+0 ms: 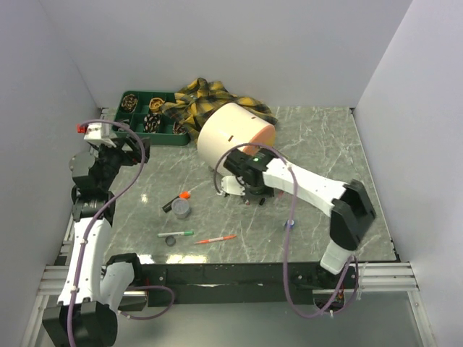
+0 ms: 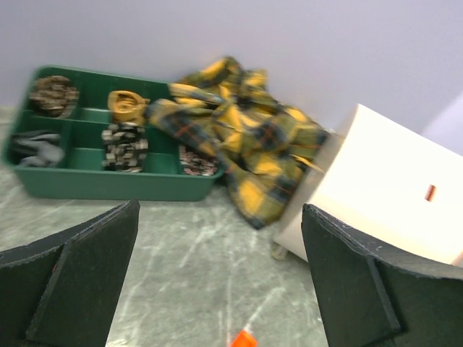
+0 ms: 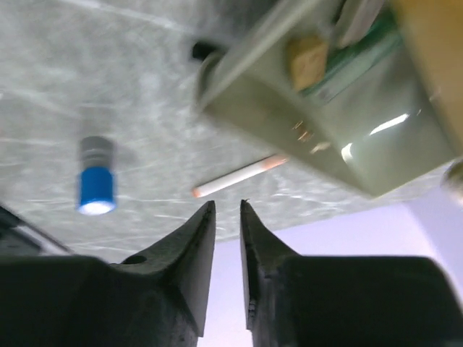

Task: Sort the stationery into containers
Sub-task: Place the stationery in the drawer, then close the drawer in the storage box.

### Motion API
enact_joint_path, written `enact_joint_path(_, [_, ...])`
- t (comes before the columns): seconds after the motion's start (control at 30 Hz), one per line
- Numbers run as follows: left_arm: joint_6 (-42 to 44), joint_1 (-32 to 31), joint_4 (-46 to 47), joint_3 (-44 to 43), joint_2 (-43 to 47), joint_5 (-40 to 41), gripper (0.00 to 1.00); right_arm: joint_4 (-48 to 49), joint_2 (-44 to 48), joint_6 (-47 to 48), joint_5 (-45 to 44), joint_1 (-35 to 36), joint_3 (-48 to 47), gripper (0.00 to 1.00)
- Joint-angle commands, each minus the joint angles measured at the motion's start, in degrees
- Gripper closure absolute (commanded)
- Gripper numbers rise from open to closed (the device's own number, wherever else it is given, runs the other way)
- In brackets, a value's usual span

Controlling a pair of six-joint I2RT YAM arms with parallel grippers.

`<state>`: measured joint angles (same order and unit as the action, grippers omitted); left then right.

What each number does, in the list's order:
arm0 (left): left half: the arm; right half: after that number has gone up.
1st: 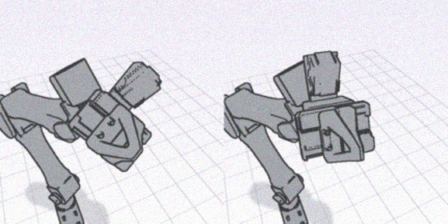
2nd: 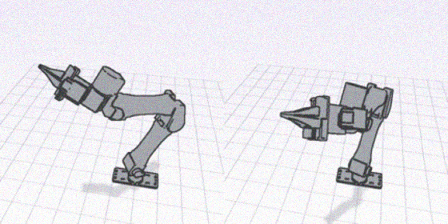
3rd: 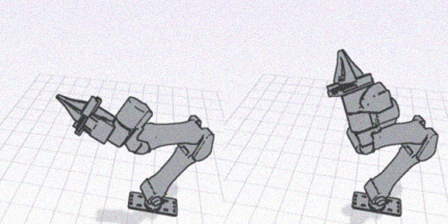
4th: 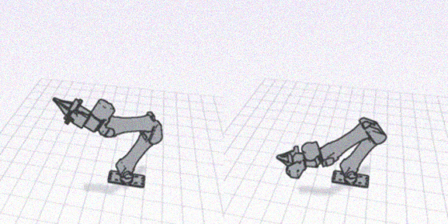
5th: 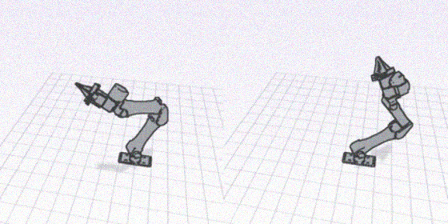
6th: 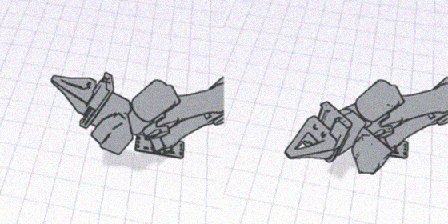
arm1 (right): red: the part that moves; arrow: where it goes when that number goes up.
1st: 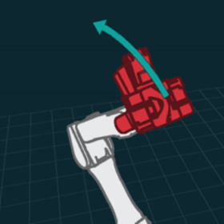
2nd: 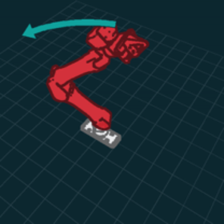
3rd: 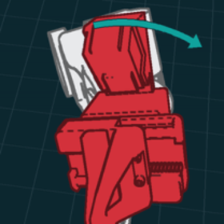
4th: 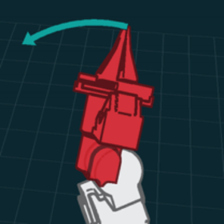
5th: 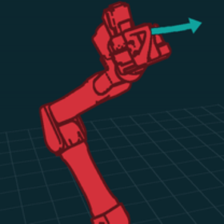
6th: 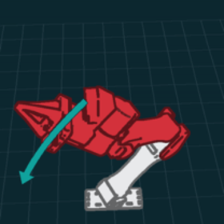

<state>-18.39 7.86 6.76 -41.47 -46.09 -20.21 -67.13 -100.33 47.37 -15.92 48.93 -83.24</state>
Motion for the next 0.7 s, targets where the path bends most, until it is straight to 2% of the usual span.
enact_joint_path(0.0, [-1.38,-0.03,5.45,-1.66,-4.53,-8.43,0.01,-0.1,9.45,-7.63,7.1,-4.6,3.79,0.83])
enact_joint_path(0.07, [-0.68,-0.82,6.15,-3.69,-9.08,-10.1,0.01,0.86,12.35,-10.18,10.98,-8.57,4.31,0.9])
enact_joint_path(0.1, [-0.42,-1.17,6.24,-6.14,-10.68,-10.38,0.01,2.08,13.23,-12.2,13.18,-12.85,4.49,0.96])
enact_joint_path(0.17, [0.46,-2.14,6.16,-8.61,-15.06,-10.64,0.01,4.54,15.51,-14.84,20.03,-16.83,5.02,0.94])
enact_joint_path(0.27, [3.0,-4.16,3.79,-15.62,-20.96,-10.03,0.0,9.99,17.36,-19.59,30.32,-24.04,5.37,0.95])
enact_joint_path(0.33, [6.41,-5.56,-0.77,-19.07,-24.12,-9.41,0.01,16.49,19.02,-24.77,37.94,-28.42,6.25,0.97])
enact_joint_path(0.43, [10.38,-6.45,-6.58,-25.66,-29.84,-6.52,0.01,27.64,22.27,-31.98,43.24,-32.99,10.37,1.0])
enact_joint_path(0.47, [11.18,-6.45,-7.37,-27.94,-32.55,-6.43,0.01,31.32,23.85,-33.65,46.39,-33.89,14.99,1.0])
enact_joint_path(0.5, [12.14,-6.45,-8.69,-28.92,-33.79,-6.34,0.01,40.41,25.78,-36.8,46.42,-34.59,18.17,1.0])
enact_joint_path(0.57, [14.08,-6.54,-8.96,-30.41,-36.95,-5.46,0.01,49.34,32.2,-39.02,43.45,-35.39,28.24,1.0])
enact_joint_path(0.6, [14.52,-6.71,-8.96,-30.94,-38.1,-5.28,0.01,57.04,34.39,-39.98,41.95,-35.39,31.44,1.0])
enact_joint_path(0.67, [15.23,-6.71,-9.93,-33.48,-41.34,-5.46,0.01,62.89,39.59,-40.25,39.75,-35.48,39.42,1.0])
